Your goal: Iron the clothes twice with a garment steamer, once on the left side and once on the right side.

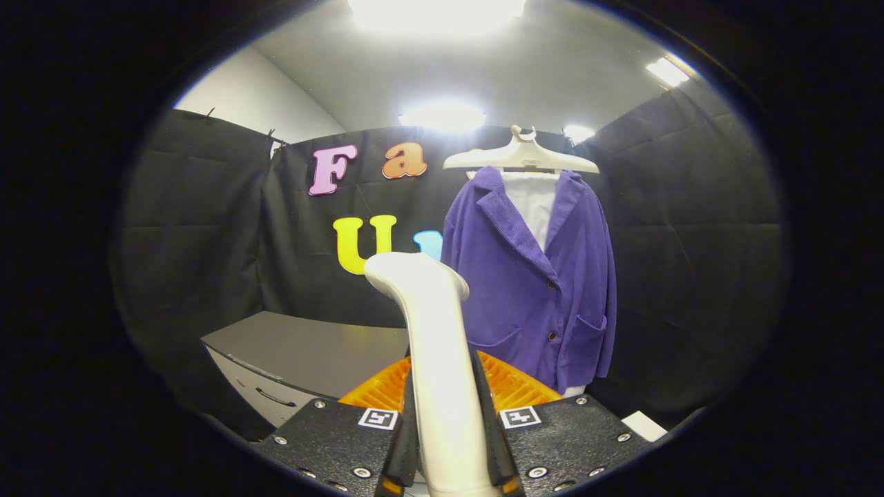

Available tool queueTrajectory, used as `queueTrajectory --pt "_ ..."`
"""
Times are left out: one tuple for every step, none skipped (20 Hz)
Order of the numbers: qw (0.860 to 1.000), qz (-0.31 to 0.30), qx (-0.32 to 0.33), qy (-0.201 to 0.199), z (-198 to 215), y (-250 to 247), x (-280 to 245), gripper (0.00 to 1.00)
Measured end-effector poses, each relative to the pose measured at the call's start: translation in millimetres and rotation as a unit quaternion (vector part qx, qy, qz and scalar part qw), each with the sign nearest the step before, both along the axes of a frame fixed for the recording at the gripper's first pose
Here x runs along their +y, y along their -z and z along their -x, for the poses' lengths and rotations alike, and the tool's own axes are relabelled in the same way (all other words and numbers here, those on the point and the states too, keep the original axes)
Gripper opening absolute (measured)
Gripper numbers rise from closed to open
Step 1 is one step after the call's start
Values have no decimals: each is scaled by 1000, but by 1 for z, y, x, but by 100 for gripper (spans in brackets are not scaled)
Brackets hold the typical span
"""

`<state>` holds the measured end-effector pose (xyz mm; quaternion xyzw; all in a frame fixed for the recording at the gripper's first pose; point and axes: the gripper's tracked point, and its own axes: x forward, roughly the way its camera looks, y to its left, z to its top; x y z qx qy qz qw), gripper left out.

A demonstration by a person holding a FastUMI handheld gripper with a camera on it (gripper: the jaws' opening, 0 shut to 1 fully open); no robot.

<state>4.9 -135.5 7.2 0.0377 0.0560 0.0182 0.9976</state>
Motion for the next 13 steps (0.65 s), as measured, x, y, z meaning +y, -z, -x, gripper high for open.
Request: queueTrajectory --pt "1000 -1 -6 -2 1 -7 13 39" --pt "1000 -3 -11 -8 2 -13 27 39" --pt "1000 -5 -17 -12 3 -20 39 39" --pt "1000 -6 -23 -13 4 -25 48 39" --pt "1000 -7 -25 -16 4 -28 56 39" --pt "999 -9 -26 -20 6 -28 61 39" --pt "999 -8 -31 -21 9 -28 65 39" --pt "999 -5 -34 -22 12 -26 66 39" --pt "999 2 -36 -29 16 -24 69 39" --pt "999 8 -34 -39 22 -20 76 39" --pt "998 17 -33 -52 30 -17 85 39" --pt "997 27 -33 -65 37 -15 93 39" --pt "996 33 -36 -78 46 -17 101 39"
